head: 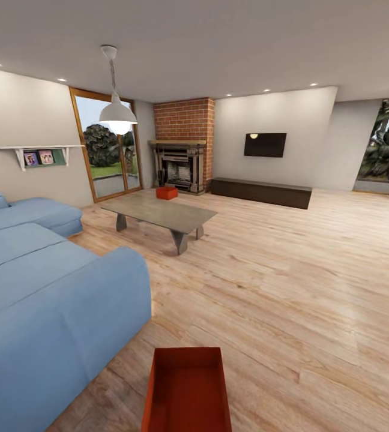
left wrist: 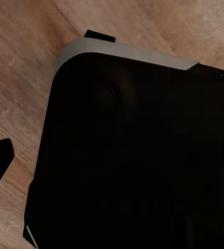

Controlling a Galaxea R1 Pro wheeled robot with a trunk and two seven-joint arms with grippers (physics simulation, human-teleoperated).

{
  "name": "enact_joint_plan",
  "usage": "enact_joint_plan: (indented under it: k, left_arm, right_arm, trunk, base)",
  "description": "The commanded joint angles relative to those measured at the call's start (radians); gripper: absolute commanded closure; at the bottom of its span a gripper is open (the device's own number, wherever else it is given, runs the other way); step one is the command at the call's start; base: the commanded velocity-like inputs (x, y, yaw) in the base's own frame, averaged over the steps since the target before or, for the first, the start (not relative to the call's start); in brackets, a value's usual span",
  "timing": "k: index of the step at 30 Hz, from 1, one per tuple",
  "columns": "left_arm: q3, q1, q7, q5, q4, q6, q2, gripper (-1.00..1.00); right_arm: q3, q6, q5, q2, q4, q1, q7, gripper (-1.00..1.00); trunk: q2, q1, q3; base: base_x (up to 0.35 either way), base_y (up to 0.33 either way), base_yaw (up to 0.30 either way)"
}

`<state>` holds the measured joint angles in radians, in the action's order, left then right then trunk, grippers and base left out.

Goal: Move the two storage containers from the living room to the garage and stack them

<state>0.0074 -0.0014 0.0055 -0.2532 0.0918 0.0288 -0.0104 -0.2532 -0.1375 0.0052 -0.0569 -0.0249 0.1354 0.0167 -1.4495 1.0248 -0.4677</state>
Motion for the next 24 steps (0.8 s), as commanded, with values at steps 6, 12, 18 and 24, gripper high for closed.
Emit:
enact_joint_plan:
  k: [6, 12, 18, 24]
  left_arm:
    - [0.000, 0.000, 0.001, -0.005, 0.000, 0.003, 0.000, -1.00]
    - [0.000, 0.000, 0.001, -0.005, 0.000, 0.005, 0.000, -1.00]
    - [0.000, 0.000, 0.001, -0.003, 0.001, 0.005, 0.000, -1.00]
    - [0.000, 0.000, 0.001, -0.003, 0.002, 0.005, -0.002, -1.00]
  right_arm:
    - [-0.004, -0.005, 0.000, 0.000, -0.003, 0.001, 0.002, -1.00]
    - [-0.005, -0.004, 0.000, 0.001, -0.003, 0.001, 0.002, -1.00]
    - [-0.008, 0.003, 0.000, 0.004, -0.003, 0.001, 0.002, -1.00]
    - [-0.008, 0.004, 0.001, 0.003, -0.003, 0.001, 0.002, -1.00]
  trunk:
    - [0.000, 0.000, -0.001]
    - [0.000, 0.000, -0.001]
    - [0.000, 0.000, -0.001]
    - [0.000, 0.000, -0.001]
  base:
    - [0.035, 0.000, 0.000]
    - [0.004, 0.000, 0.000]
    - [0.000, 0.000, 0.030]
    - [0.000, 0.000, 0.198]
